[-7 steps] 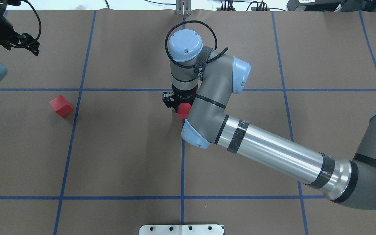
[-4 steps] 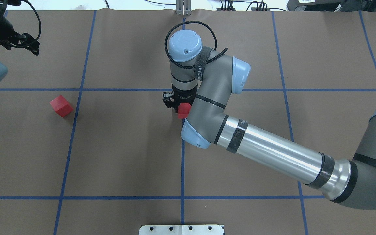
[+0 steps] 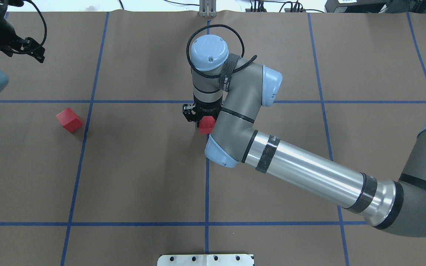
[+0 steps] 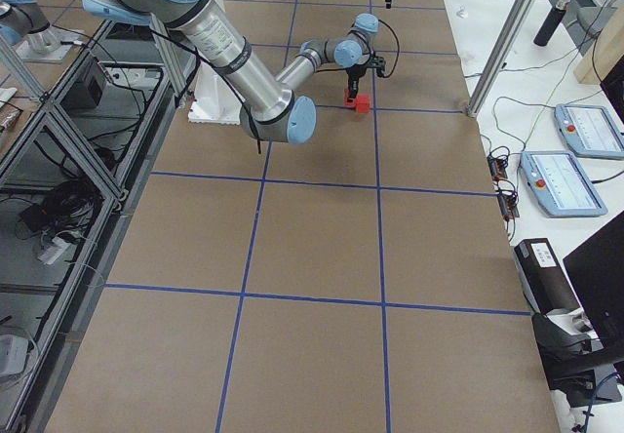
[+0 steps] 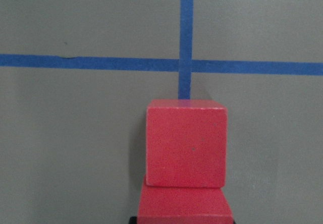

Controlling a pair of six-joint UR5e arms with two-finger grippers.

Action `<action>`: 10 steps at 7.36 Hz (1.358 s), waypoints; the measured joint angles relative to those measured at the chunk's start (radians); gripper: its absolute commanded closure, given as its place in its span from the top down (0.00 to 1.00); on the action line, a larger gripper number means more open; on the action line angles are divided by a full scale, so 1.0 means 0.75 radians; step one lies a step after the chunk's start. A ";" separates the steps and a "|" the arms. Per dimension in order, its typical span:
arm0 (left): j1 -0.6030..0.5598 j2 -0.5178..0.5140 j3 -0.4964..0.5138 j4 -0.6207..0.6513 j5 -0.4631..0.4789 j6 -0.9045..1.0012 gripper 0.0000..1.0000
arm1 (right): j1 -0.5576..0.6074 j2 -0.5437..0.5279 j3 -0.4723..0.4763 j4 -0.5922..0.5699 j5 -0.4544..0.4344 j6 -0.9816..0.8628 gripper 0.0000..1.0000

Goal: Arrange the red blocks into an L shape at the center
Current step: 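Nudge the held cube with the right gripper to align with the center cube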

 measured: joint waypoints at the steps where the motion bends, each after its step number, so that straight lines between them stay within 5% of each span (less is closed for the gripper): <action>1: 0.000 0.000 0.000 0.000 0.000 0.000 1.00 | 0.000 0.000 -0.001 -0.001 0.000 0.000 0.00; 6: -0.001 -0.001 -0.001 0.000 0.000 0.000 1.00 | -0.002 -0.002 -0.014 0.000 -0.004 -0.003 0.00; 10: 0.000 0.000 0.000 0.000 0.000 0.000 1.00 | -0.002 -0.001 -0.022 0.003 -0.005 -0.004 0.35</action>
